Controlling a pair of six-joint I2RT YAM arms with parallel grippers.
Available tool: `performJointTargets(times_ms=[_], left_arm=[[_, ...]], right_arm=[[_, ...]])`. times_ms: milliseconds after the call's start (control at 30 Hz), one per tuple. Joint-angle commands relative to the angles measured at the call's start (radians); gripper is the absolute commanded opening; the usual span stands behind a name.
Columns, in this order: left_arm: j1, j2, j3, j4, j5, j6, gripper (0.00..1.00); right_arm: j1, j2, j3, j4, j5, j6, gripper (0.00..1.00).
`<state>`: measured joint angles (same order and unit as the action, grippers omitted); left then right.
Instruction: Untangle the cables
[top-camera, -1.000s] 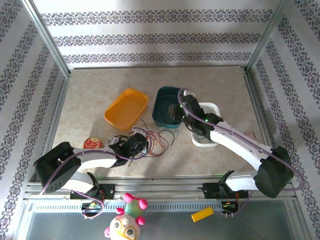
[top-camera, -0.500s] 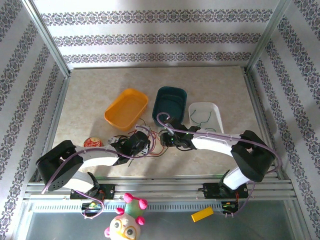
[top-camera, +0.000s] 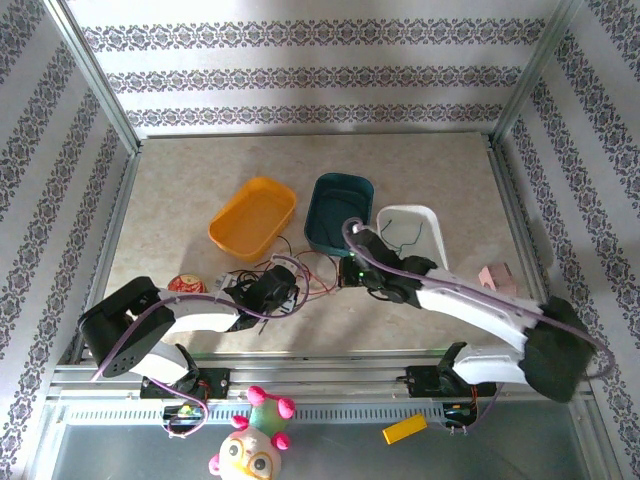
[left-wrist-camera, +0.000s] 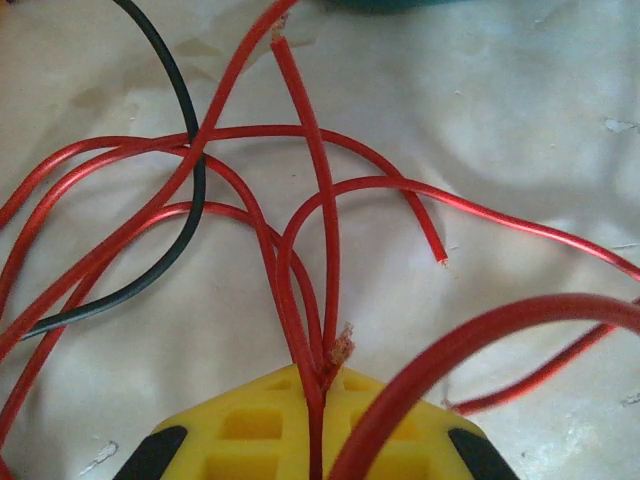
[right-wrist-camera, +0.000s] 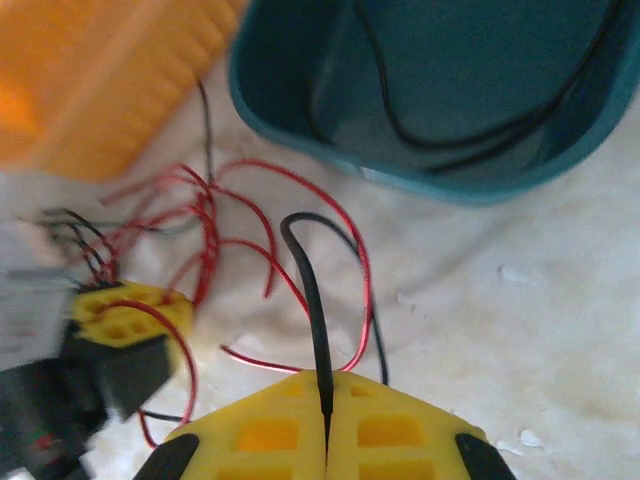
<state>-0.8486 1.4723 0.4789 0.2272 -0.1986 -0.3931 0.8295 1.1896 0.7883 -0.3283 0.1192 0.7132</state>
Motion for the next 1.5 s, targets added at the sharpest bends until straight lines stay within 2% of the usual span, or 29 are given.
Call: performJointTargets(times_ms=[0, 400, 667, 767, 967, 1133, 1233, 1400, 1467], left_arm=[[0.014, 0.013, -0.012, 0.015, -0.005, -0.016, 0.00], [0.014, 0.035, -0.036, 0.032, -0.023, -0.020, 0.00], [0.014, 0.046, -0.057, 0.062, -0.048, -0.037, 0.00], [0.014, 0.055, -0.059, 0.067, -0.056, -0.038, 0.00], [0.010, 0.061, -0.062, 0.069, -0.054, -0.034, 0.00], [0.006, 0.045, -0.058, 0.062, -0.048, -0.026, 0.00], [0.006, 0.037, -0.059, 0.059, -0.051, -0.028, 0.00], [0.003, 0.021, -0.063, 0.049, -0.058, -0.029, 0.00], [0.003, 0.014, -0.065, 0.049, -0.061, -0.029, 0.00]], right_arm=[[0.004, -0.130, 0.045, -0.085, 0.150, -0.052, 0.00], [-0.088, -0.519, 0.190, -0.095, 0.416, -0.216, 0.00], [-0.137, -0.647, 0.187, -0.014, 0.572, -0.275, 0.00], [-0.146, -0.651, 0.191, 0.033, 0.587, -0.301, 0.00], [-0.181, -0.548, 0.235, 0.074, 0.501, -0.316, 0.00], [-0.271, -0.356, 0.296, 0.124, 0.374, -0.332, 0.00], [-0.324, -0.237, 0.330, 0.162, 0.340, -0.350, 0.00], [-0.352, -0.054, 0.346, 0.216, 0.284, -0.382, 0.00], [-0.355, 0.013, 0.333, 0.233, 0.203, -0.384, 0.00]])
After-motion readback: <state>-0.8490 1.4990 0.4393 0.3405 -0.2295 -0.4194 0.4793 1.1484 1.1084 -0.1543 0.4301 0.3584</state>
